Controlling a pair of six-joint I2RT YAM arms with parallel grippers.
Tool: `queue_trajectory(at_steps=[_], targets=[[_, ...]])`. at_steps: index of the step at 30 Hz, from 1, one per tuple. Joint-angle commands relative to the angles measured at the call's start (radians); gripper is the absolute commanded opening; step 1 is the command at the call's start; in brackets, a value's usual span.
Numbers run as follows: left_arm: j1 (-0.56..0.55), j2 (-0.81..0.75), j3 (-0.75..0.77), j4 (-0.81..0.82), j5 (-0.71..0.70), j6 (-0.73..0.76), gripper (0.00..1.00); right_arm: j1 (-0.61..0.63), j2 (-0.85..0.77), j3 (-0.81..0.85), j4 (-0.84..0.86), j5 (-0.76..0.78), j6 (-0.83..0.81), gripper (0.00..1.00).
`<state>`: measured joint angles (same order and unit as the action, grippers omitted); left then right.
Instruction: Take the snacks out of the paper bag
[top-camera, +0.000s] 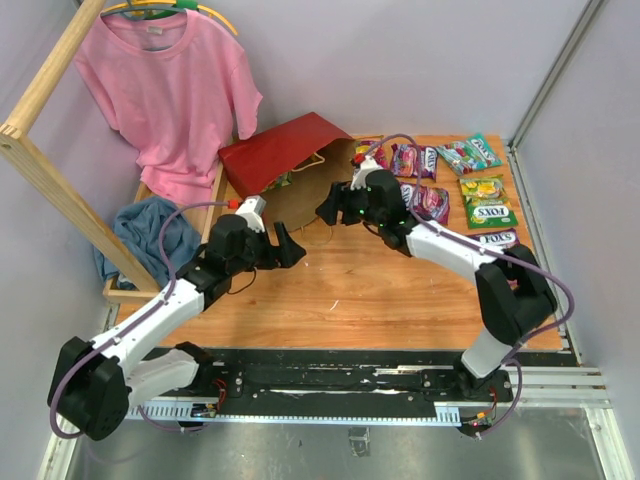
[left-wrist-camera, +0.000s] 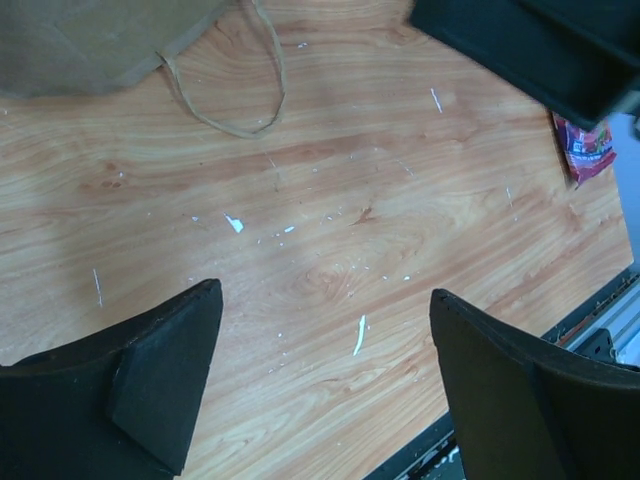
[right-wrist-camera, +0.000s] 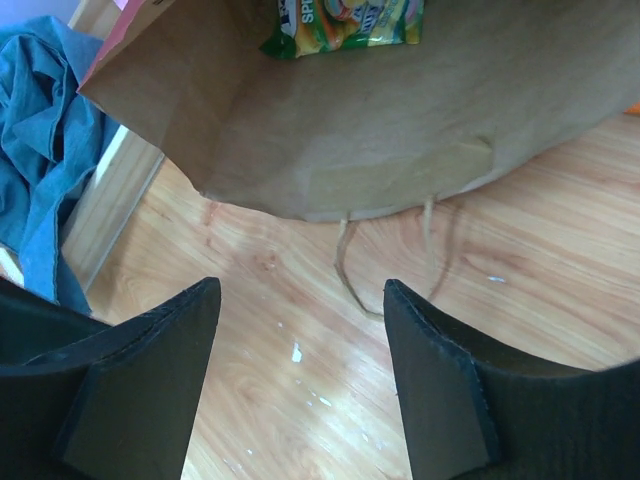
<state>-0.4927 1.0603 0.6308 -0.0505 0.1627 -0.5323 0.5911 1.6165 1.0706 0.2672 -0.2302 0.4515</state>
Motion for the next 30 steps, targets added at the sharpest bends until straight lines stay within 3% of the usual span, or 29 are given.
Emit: queue_trajectory(at_steps=[1, 13, 18, 23, 30], targets=[[-0.004, -0.074, -0.028, 0.030, 0.000, -0.006, 0.89, 0.062, 0.107, 0.038, 0.126, 0.042, 0.128, 0.68], [0.018, -0.254, -0.020, -0.068, -0.004, 0.009, 0.91, 0.103, 0.389, 0.157, 0.388, 0.102, 0.592, 0.68], [0.022, -0.295, -0.009, -0.088, 0.016, 0.012, 0.92, 0.103, 0.466, 0.167, 0.508, 0.197, 0.783, 0.67], [0.025, -0.301, -0.001, -0.099, 0.024, 0.024, 0.92, 0.103, 0.550, 0.288, 0.475, 0.237, 0.864, 0.67], [0.026, -0.325, 0.008, -0.115, 0.025, 0.030, 0.92, 0.105, 0.664, 0.506, 0.243, 0.290, 0.955, 0.67]])
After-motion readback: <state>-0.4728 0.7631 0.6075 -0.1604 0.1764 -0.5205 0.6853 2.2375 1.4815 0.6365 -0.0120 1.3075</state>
